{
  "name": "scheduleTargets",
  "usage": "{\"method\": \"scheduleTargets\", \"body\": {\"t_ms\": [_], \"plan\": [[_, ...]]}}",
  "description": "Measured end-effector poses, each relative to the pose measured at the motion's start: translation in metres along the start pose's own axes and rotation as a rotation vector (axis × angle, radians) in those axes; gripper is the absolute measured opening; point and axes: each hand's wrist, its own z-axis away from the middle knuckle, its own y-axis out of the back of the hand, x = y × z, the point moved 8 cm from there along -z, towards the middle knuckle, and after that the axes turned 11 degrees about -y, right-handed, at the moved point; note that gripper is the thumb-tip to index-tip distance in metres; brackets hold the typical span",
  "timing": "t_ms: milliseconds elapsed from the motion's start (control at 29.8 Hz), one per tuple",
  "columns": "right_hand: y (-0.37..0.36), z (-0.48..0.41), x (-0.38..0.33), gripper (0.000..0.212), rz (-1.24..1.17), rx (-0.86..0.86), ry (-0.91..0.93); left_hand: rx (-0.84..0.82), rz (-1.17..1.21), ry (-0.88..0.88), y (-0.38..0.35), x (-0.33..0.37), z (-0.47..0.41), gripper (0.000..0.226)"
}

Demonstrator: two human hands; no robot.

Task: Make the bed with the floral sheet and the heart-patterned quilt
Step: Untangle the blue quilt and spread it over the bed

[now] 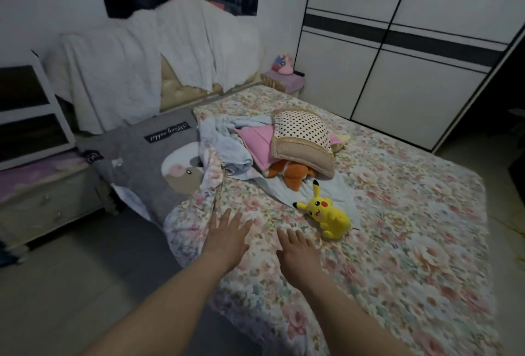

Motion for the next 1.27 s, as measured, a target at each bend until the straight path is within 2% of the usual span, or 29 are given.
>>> {"method": "scheduleTargets", "body": {"t_ms": [402, 771, 838, 939, 1207, 1274], "plan": [[0.007, -0.126, -0.119, 0.057, 0.007, -0.038, 0.039, 0.007, 0.015, 0.001, 0.006, -0.151, -0.074, 0.061], [0.019, -0.256, -0.215, 0.055, 0.026, -0.046, 0.202, -0.005, 0.104, 0.164, 0.015, -0.275, -0.141, 0.060], [0.010, -0.287, -0.254, 0.056, 0.037, -0.076, 0.243, -0.027, 0.139, 0.222, 0.007, -0.319, -0.145, 0.060], [0.011, -0.301, -0.275, 0.056, 0.045, -0.100, 0.262, -0.045, 0.145, 0.224, 0.001, -0.345, -0.148, 0.060], [0.005, -0.378, -0.412, 0.058, 0.076, -0.096, 0.291, -0.008, 0.175, 0.250, -0.003, -0.498, -0.156, 0.061], [0.012, -0.387, -0.434, 0.058, 0.078, -0.084, 0.298, -0.031, 0.186, 0.252, -0.003, -0.518, -0.155, 0.062]]}}
